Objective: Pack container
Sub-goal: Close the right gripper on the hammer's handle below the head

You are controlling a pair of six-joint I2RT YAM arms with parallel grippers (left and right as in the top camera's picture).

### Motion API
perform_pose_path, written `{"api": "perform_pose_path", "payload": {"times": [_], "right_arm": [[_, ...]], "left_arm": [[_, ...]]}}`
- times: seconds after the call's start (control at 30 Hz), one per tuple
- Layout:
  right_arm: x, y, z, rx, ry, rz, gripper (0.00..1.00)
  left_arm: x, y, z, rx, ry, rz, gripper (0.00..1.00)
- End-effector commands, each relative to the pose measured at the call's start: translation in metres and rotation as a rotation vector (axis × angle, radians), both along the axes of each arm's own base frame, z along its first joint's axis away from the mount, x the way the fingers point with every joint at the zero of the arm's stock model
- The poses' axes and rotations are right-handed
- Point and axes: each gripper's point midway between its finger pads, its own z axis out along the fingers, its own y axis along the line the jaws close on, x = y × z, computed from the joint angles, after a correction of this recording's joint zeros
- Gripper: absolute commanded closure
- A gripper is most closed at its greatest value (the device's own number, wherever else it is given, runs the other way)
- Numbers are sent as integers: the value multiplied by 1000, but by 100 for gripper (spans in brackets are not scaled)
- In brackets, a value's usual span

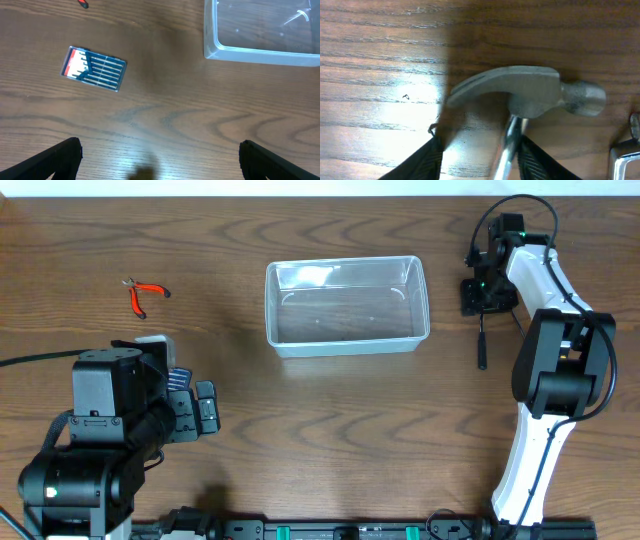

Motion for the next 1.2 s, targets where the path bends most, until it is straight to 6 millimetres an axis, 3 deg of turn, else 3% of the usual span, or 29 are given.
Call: {"api": "perform_pose_path", "payload": {"times": [0.0, 0.17, 0.5, 1.17], "right_arm": [[-25, -7, -36, -34, 110, -2, 59], [-25, -7, -36, -34, 110, -2, 72], [-25, -7, -36, -34, 111, -2, 83], [-25, -7, -36, -34, 113, -2, 91]], "left_arm": [[0, 3, 5, 19, -15, 2, 2], [0, 3, 5, 19, -15, 2, 2], [0, 3, 5, 19, -15, 2, 2], [0, 3, 5, 19, -15, 2, 1]]}}
